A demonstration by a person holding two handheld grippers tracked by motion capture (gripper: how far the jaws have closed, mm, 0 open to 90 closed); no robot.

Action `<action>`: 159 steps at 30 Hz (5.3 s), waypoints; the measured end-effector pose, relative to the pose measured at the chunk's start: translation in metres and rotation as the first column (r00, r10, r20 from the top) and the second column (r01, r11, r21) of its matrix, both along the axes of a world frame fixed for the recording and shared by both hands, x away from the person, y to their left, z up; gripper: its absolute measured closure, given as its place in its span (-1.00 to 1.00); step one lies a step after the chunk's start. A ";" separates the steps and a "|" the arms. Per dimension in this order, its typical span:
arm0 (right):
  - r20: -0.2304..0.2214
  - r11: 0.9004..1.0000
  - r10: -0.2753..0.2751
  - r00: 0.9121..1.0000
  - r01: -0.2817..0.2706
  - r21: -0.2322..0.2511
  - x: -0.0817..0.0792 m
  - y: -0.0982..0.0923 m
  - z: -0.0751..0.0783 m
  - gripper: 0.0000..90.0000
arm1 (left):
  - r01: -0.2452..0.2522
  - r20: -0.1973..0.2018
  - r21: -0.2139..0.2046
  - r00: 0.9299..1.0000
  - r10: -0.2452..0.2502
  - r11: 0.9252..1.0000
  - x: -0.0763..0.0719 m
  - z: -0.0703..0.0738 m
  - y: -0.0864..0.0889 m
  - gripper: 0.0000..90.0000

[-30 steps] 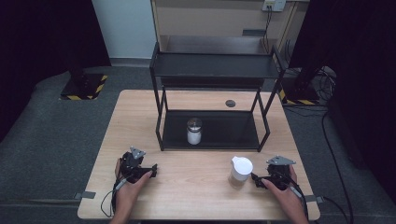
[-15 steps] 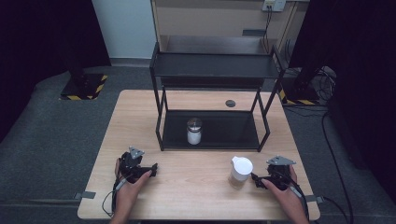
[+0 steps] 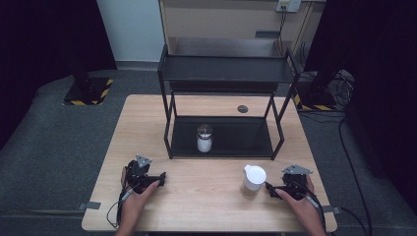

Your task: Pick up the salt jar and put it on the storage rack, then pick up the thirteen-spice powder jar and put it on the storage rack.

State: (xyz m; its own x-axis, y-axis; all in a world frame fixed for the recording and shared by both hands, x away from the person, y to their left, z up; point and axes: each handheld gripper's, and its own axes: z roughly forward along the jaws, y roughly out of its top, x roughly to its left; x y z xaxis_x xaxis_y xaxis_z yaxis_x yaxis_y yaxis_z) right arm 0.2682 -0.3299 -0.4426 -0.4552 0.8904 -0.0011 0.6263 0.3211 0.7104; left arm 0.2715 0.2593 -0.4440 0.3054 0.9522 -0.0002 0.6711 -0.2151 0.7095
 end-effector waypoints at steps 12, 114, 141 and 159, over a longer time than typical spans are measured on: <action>0.000 1.000 -0.004 1.000 0.004 0.000 -0.001 0.000 0.000 -0.98 | 0.001 0.000 0.001 1.000 -0.001 1.000 -0.001 0.000 -0.001 -1.00; 0.050 0.921 0.390 0.920 -0.391 0.008 -0.016 0.003 0.033 -0.89 | 0.002 -0.001 0.000 1.000 -0.002 1.000 -0.001 0.000 -0.001 -1.00; 0.135 0.936 0.341 0.930 -0.350 0.049 -0.023 0.017 0.022 -0.86 | 0.002 -0.001 0.000 1.000 -0.002 1.000 -0.001 0.000 -0.001 -1.00; 0.153 0.937 0.326 0.933 -0.341 0.080 -0.023 0.019 0.018 -0.73 | 0.002 -0.001 0.000 1.000 -0.002 1.000 -0.001 0.000 -0.001 -1.00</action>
State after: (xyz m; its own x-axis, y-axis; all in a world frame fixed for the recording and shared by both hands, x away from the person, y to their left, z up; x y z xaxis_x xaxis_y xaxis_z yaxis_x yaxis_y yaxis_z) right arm 0.2452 -0.3108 -0.4245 -0.7280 0.6856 -0.0001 0.3910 0.4153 0.8213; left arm 0.2700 0.2585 -0.4438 0.3075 0.9515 -0.0004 0.6714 -0.2167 0.7087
